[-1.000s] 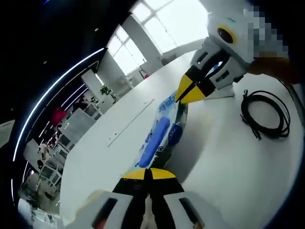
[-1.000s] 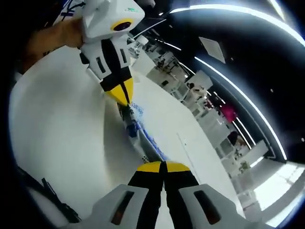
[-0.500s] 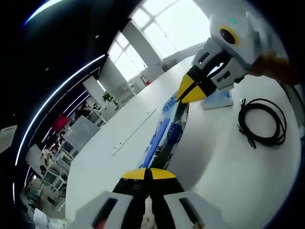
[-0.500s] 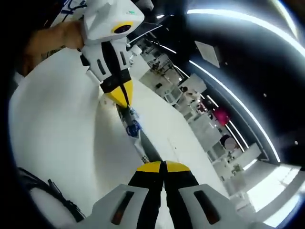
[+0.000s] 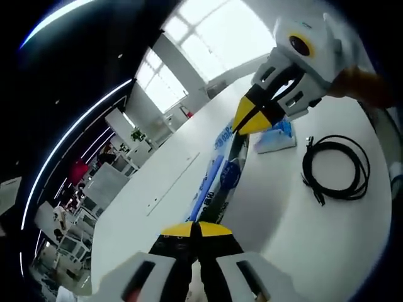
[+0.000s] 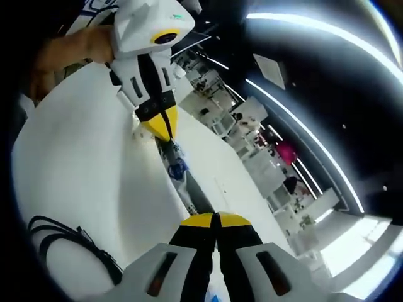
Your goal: Arrange the tabletop items into an orderly group along one side of the table until the central work area is clear of visible clutter.
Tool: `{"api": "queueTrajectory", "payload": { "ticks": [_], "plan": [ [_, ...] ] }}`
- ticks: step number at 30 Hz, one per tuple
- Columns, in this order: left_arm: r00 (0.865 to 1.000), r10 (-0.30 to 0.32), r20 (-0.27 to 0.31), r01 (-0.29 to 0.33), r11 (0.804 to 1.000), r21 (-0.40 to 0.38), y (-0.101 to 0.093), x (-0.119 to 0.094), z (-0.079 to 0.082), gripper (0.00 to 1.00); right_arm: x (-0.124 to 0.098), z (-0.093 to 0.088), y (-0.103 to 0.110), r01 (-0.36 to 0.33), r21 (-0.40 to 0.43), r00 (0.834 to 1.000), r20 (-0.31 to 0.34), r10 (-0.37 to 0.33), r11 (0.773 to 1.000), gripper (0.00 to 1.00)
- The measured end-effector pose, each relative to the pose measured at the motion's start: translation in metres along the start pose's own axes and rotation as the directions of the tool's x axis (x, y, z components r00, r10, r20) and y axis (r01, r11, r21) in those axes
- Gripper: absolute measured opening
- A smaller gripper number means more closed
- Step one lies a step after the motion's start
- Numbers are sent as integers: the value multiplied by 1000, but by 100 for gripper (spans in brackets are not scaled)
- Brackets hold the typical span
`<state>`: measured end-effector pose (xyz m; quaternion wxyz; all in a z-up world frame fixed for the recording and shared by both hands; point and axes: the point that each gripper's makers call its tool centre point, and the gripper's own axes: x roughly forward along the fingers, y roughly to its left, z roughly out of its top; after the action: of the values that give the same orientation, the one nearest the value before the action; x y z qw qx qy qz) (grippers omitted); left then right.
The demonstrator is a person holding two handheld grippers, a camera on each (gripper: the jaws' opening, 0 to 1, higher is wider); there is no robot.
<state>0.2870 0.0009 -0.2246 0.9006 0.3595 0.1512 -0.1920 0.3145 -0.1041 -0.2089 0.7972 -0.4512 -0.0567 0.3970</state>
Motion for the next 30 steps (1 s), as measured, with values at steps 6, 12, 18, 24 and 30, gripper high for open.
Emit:
{"api": "queueTrajectory", "payload": {
  "ticks": [6, 12, 18, 24, 30],
  "plan": [
    [1000, -10, 10, 10, 1000, 20, -9, -3, 7, 0, -13, 0, 0, 13, 3, 1000, -7, -13, 1000, 0],
    [999, -35, 9, 34, 999, 39, -18, -4, 10, 0, -24, -4, 5, 22, 9, 1000, -17, -22, 1000, 0],
    [999, -39, 14, 38, 998, 58, -23, -7, 14, 0, -32, -6, 6, 27, 11, 999, -26, -27, 1000, 0],
    [999, -54, -3, 54, 995, 79, -32, -8, 9, 0, -35, -7, 15, 12, 13, 999, -30, -12, 1000, 0],
    [998, -44, -32, 48, 992, 120, -41, -5, -5, 0, -31, -9, 27, -3, 7, 999, -34, 3, 1000, 0]
  ]
}}
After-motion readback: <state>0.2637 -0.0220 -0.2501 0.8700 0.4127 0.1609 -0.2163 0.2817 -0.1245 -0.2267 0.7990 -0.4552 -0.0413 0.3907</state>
